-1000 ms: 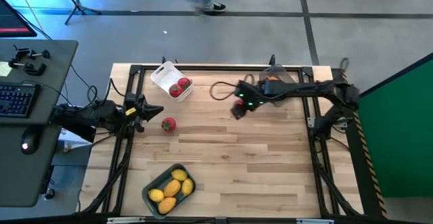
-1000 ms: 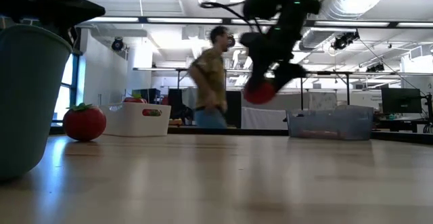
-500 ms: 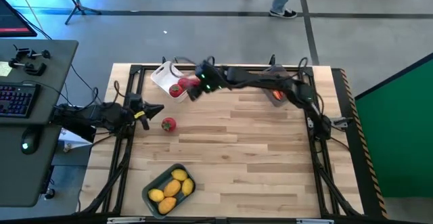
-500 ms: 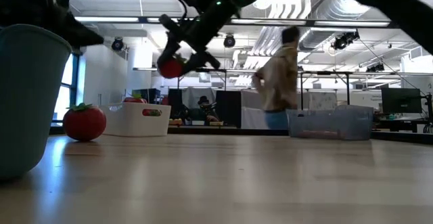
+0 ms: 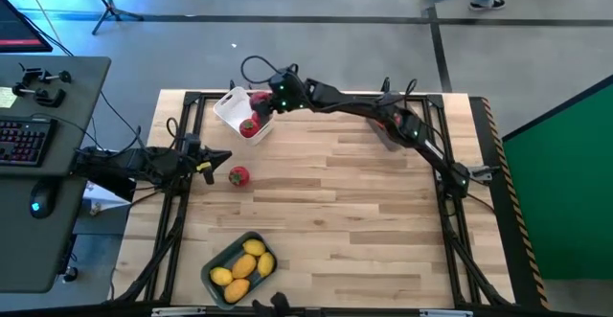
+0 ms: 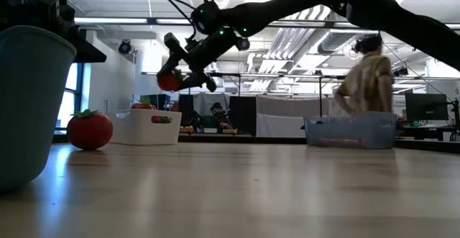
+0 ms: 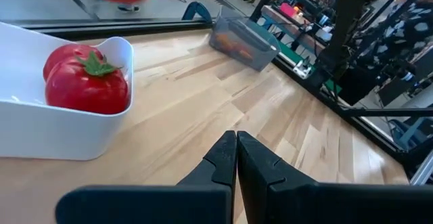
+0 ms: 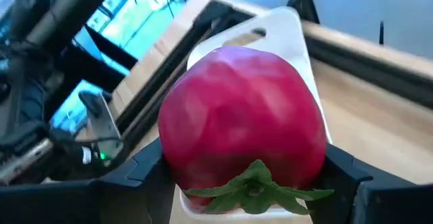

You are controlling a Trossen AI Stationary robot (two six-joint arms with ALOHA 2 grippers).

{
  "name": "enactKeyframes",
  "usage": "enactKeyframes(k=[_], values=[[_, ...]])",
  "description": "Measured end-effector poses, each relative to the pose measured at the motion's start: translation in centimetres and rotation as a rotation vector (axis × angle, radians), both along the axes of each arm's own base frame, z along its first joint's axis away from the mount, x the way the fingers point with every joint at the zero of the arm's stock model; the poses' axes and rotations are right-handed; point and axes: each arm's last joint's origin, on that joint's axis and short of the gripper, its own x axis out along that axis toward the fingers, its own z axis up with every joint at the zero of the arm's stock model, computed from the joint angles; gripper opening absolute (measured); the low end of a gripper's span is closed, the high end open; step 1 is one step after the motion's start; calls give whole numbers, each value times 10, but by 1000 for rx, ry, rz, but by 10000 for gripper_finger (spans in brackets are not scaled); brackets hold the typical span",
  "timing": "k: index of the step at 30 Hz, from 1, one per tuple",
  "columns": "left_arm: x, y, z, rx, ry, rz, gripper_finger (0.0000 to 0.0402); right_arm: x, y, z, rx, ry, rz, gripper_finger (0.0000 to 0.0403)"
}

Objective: Sort produce into baskets
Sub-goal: Put the tomato into the white bin

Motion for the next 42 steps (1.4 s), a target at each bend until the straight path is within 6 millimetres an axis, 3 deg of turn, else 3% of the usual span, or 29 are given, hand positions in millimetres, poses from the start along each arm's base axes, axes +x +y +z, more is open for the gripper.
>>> enactKeyframes(k=[4, 9, 17, 35, 42], values=[[0, 0, 0, 13, 6, -7, 0, 2, -9, -1, -18, -56, -18, 229], [0, 0, 0, 25, 12, -11, 0, 10, -14, -23, -6, -69, 0, 229], [0, 0, 0, 28, 15, -8, 0, 23, -12, -42, -9, -156, 12, 229], [0, 0, 0, 36, 18, -7, 0, 28, -16, -70, -4, -132, 15, 230], [0, 0, 0, 37, 18, -6, 0, 28, -16, -71, -15, -129, -2, 275]])
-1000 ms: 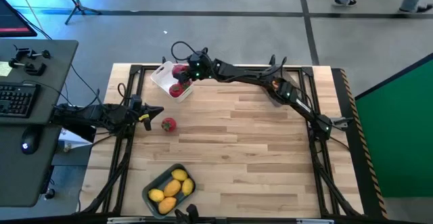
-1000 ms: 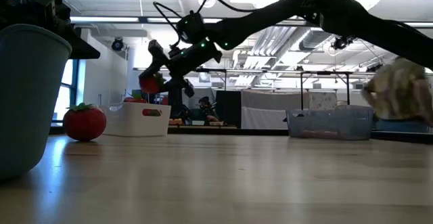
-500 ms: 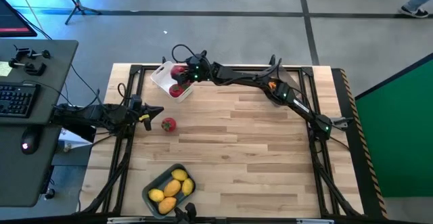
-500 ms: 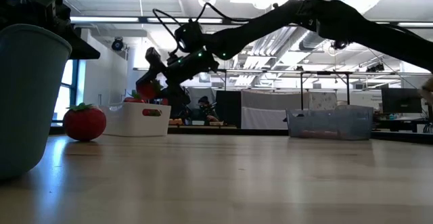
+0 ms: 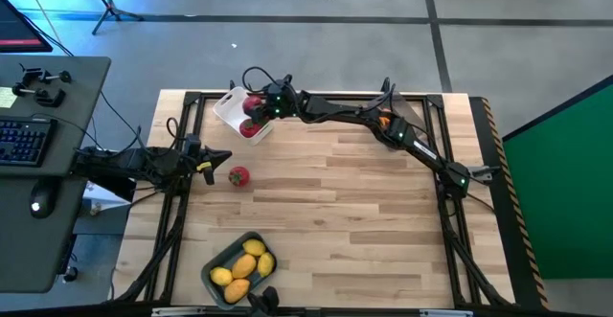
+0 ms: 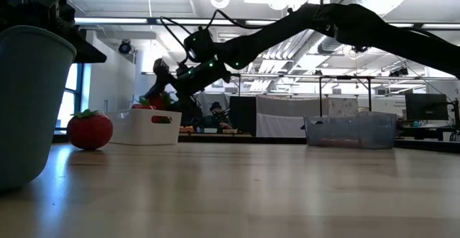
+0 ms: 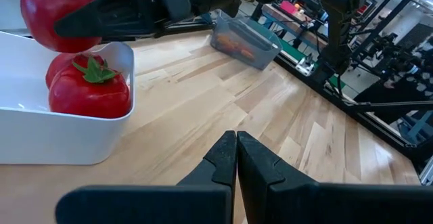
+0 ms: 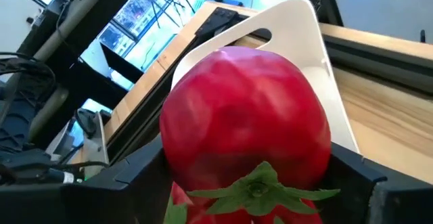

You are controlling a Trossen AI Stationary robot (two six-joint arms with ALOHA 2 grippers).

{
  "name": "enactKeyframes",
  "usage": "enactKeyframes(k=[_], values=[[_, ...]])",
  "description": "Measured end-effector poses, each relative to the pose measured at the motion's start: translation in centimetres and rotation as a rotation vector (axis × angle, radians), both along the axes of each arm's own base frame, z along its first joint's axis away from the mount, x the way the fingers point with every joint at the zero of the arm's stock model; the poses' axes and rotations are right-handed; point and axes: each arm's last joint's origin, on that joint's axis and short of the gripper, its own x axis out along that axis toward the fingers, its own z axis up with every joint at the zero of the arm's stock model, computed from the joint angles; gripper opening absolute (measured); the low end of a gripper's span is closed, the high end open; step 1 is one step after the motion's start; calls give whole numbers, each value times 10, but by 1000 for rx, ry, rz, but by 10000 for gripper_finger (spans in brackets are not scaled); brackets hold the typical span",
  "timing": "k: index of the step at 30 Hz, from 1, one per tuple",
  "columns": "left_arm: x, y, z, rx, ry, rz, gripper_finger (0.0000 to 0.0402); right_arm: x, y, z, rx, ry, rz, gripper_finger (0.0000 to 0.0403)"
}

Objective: Sort produce into baskets
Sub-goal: Put the tomato into the white bin

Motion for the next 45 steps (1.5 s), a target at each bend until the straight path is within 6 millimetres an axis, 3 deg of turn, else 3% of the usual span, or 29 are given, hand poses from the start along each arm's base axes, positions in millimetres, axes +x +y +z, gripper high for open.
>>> enactKeyframes(k=[23, 30, 39, 45], values=[[0, 0, 0, -2, -2, -4, 1, 4, 4, 5, 26, -66, -8, 289], [0, 0, 1, -4, -12, -5, 18, 5, 8, 6, 52, -67, 6, 290], [1, -1, 2, -10, -24, -19, 42, 4, 7, 5, 45, -54, -19, 343], [1, -1, 2, -12, -23, -24, 44, 4, 8, 6, 17, -50, -6, 352]])
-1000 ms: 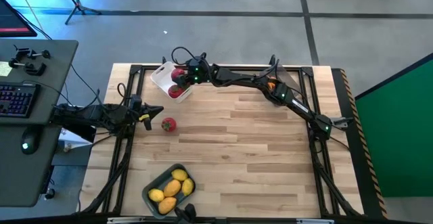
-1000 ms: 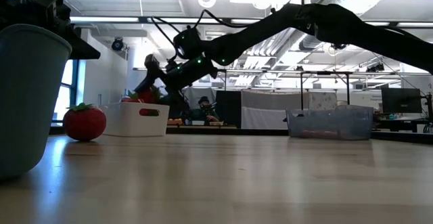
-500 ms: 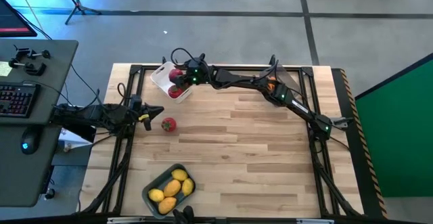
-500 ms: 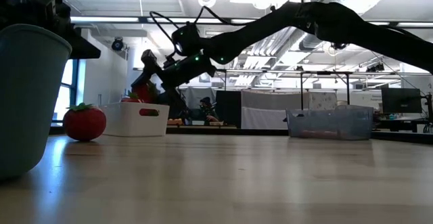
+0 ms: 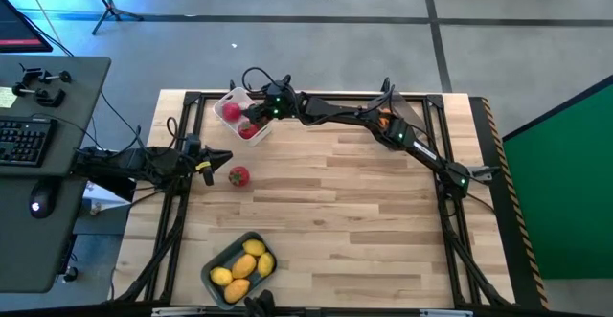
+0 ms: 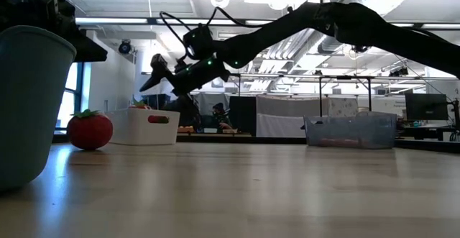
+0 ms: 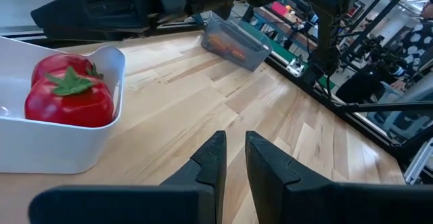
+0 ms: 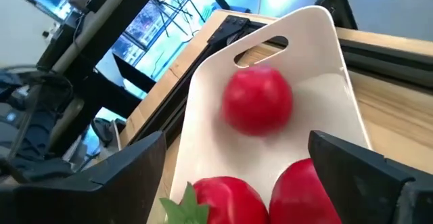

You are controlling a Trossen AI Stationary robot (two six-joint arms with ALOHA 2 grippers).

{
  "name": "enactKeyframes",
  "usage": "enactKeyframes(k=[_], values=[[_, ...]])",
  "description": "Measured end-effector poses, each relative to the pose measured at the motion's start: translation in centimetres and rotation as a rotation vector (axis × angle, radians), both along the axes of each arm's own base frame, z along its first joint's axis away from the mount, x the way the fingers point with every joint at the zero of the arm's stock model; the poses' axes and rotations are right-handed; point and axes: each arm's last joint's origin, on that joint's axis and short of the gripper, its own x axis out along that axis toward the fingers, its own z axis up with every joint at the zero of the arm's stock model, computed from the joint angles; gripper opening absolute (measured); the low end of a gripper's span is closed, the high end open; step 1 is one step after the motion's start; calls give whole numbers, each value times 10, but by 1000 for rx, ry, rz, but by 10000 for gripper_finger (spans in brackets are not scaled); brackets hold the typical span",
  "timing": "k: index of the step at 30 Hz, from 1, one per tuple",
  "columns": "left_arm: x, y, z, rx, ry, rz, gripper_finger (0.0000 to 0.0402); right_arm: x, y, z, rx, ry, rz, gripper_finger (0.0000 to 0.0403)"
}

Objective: Sort produce into baskets
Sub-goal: Put the tomato into the white bin

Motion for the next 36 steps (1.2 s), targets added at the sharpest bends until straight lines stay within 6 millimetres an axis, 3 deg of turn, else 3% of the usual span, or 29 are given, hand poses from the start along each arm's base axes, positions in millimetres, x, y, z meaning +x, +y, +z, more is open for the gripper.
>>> enactKeyframes(k=[4, 8, 18, 22, 28, 31, 36], values=[[0, 0, 0, 0, 0, 0, 44, -1, 1, 5, -33, -1, 36, 339], [0, 0, 0, 6, 3, -2, 44, -4, 3, 23, -77, 1, 68, 285], [1, -2, 0, 8, 12, -63, 30, -19, 19, 54, -240, 162, 197, 18], [1, -3, 0, 21, 20, -126, 6, -12, 41, 47, -318, 215, 191, 13], [1, -3, 0, 38, 26, -130, 1, -10, 63, 26, -351, 215, 181, 1], [1, -3, 0, 38, 25, -131, 1, -17, 72, 31, -377, 177, 194, 0], [3, -5, 0, 18, 32, -176, 0, -44, 84, 45, -423, 135, 222, 0]])
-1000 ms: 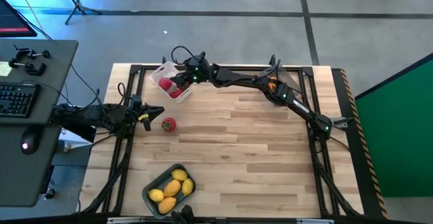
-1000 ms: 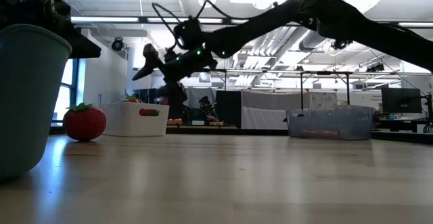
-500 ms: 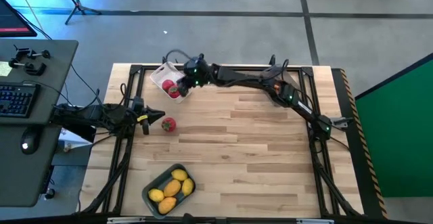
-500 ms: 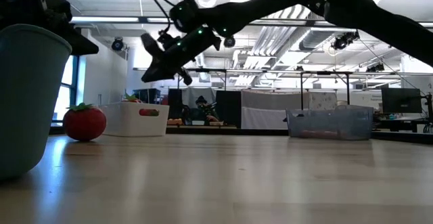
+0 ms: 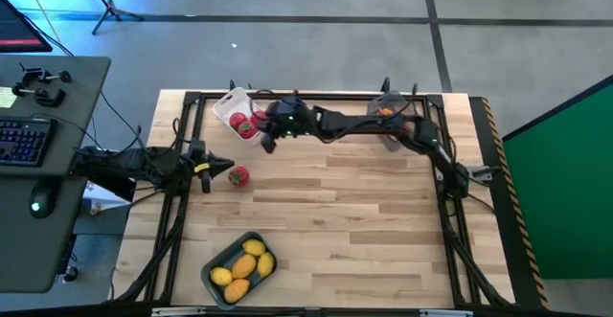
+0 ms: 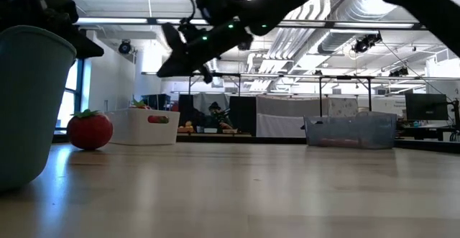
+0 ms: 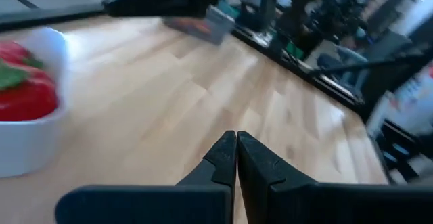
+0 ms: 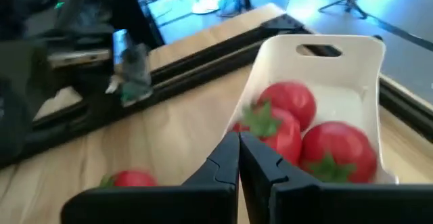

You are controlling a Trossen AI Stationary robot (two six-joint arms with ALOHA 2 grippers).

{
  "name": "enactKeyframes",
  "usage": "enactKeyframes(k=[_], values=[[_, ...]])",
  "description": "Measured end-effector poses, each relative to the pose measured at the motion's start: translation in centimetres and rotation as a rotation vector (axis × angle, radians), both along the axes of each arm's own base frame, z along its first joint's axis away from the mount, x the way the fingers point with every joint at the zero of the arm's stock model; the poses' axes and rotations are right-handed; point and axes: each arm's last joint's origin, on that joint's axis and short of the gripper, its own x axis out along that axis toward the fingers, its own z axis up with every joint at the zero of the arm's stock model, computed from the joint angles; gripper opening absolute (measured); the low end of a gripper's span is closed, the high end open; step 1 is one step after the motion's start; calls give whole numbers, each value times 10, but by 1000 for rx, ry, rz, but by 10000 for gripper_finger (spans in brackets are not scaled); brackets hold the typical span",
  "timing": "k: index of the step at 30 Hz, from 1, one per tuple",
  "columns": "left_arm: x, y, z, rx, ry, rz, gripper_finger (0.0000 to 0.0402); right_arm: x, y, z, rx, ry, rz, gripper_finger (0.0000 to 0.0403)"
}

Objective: Sort produce into baskets
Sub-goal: Put the tomato into the white bin

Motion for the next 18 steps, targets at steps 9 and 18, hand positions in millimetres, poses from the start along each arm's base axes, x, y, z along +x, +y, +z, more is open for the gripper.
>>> enactKeyframes(k=[9, 18], values=[[16, -6, -5, -31, 100, -102, 0, -78, 23, -5, 44, 112, 58, 0], [35, -9, 11, 2, 321, -126, 0, -140, 41, -10, 43, 184, 23, 0]])
